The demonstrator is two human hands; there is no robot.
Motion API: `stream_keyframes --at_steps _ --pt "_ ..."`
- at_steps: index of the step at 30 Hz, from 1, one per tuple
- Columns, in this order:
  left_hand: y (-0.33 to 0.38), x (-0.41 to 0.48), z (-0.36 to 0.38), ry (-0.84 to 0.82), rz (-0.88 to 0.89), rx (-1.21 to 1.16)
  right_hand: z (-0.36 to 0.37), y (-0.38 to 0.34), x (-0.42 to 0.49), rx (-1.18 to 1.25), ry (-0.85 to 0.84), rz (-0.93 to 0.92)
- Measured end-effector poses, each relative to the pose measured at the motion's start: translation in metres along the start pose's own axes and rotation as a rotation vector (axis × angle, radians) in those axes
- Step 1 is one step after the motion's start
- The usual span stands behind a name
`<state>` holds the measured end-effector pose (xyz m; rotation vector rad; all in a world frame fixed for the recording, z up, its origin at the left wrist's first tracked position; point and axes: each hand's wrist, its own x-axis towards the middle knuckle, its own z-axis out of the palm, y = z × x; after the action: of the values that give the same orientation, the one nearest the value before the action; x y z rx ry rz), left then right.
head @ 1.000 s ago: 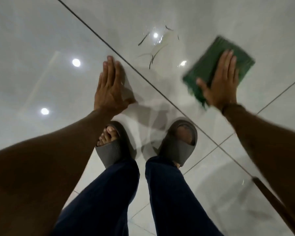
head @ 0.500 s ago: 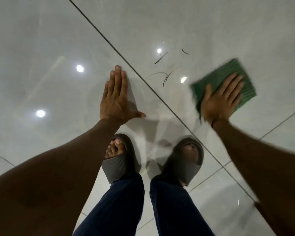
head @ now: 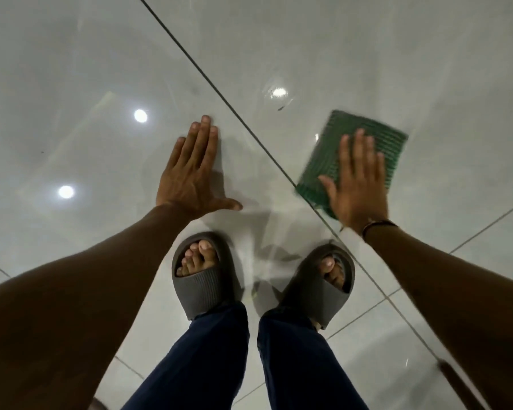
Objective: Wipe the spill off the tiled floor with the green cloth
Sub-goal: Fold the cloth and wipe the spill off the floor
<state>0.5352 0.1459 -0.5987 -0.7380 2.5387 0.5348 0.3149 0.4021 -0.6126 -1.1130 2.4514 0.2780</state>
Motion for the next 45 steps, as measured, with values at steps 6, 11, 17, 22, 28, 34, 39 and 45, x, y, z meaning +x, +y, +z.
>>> stream_keyframes --at_steps 6,11,17,22,28,34,39,45 --pt "-0.002 0.0 0.002 0.003 0.011 0.025 -0.044 -0.078 0.127 0.124 0.214 0.197" --pt "0.009 0.0 -0.014 -0.052 -0.023 0.012 -0.019 -0.117 0.045 0.062 0.058 -0.266" --pt "0.004 0.004 -0.002 -0.037 -0.034 -0.014 -0.009 0.012 0.031 0.099 0.032 0.017" --pt "-0.005 0.01 0.013 0.027 0.023 0.021 -0.058 -0.052 0.148 0.261 0.191 0.375" --pt "-0.008 0.008 0.014 0.082 0.041 0.014 -0.029 -0.127 0.099 0.127 0.147 -0.323" --pt "-0.006 0.039 0.001 0.123 0.039 0.003 0.008 0.042 0.003 -0.003 0.053 -0.24" --pt "-0.019 0.059 0.007 0.117 0.088 0.068 -0.038 0.077 0.104 0.132 0.104 0.135" --pt "-0.009 0.06 0.024 0.167 0.136 0.043 -0.076 -0.041 0.213 0.16 0.267 0.215"
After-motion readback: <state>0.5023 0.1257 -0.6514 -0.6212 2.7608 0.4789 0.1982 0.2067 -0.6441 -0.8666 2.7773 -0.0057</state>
